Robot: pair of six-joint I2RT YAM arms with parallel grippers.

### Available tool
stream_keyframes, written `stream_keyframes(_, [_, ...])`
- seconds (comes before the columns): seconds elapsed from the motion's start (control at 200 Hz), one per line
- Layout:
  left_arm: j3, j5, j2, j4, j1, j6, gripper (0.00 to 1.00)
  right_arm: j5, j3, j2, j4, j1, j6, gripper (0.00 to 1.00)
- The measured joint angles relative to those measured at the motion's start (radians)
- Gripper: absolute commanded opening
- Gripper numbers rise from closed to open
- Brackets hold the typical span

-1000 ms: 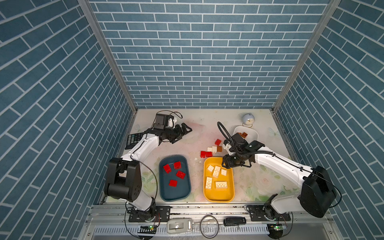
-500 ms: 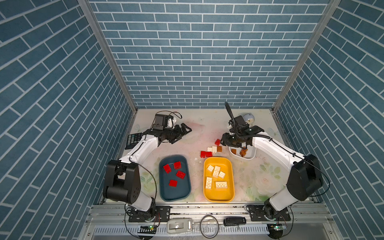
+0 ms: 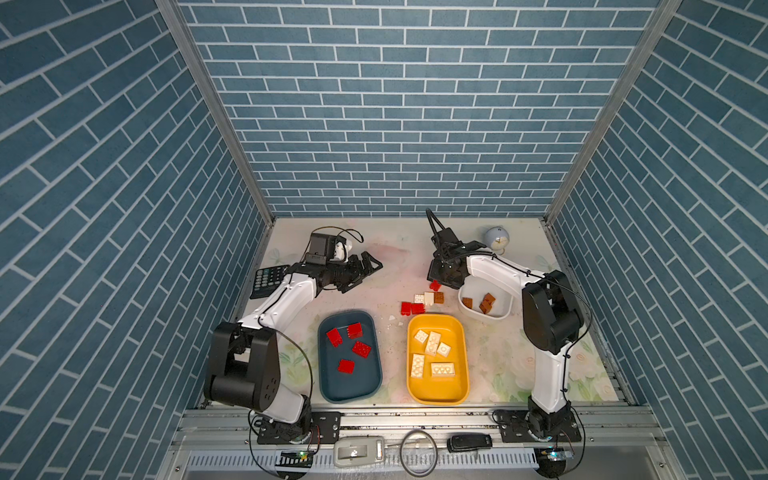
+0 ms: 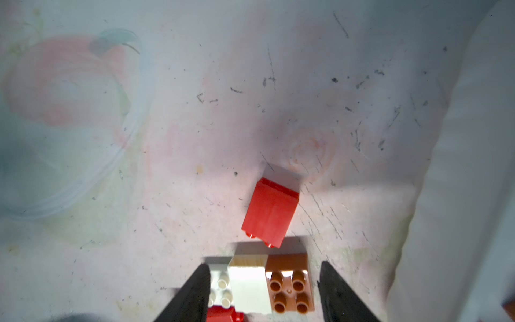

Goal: Sort the legos into containers by color
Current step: 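Return the right gripper to the pile and grasp a red 2x2 brick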

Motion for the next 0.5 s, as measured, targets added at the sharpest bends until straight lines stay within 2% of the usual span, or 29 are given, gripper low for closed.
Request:
stream_keyframes(0.265, [0.0,0.0,0.0,0.0,0.0,0.0,0.98,0.024,0.097,0.133,-0.022,0.002,0.033,0.53])
stream_keyframes(0.5, [0.0,0.0,0.0,0.0,0.0,0.0,0.98,0.037,0.134,0.179,-0.048,0.002,0.045,0.44])
